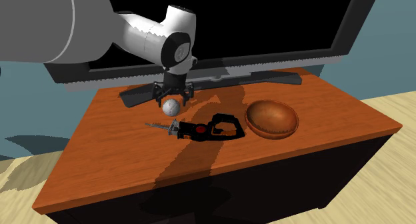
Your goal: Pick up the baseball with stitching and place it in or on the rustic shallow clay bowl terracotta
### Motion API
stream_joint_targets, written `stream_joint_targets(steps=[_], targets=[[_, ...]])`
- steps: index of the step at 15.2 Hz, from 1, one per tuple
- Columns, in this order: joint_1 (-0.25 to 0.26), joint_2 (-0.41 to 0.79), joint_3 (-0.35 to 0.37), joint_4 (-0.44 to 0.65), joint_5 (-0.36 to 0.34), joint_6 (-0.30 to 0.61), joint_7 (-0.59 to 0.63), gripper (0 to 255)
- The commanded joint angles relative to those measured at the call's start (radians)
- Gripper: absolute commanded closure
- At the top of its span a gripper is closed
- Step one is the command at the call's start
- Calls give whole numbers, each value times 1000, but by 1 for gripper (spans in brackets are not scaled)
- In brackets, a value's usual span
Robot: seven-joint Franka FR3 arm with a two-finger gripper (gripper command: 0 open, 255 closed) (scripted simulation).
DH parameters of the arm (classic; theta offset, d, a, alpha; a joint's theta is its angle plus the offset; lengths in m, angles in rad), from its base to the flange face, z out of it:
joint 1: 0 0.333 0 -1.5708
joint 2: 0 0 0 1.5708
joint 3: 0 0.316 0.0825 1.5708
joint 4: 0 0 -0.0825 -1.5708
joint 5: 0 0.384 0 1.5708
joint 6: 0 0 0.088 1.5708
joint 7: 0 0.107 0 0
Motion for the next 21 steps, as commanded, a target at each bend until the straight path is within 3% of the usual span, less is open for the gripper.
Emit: stream_joint_targets(steps=[1, 6, 7, 16, 21], targets=[[0, 0, 0, -5, 1, 5, 0, 0], [0, 0, 0, -4, 1, 5, 0, 0], [0, 0, 0, -4, 1, 5, 0, 255], [0, 0, 0, -5, 1, 5, 0, 255], [1, -16, 1, 46, -14, -56, 20, 255]])
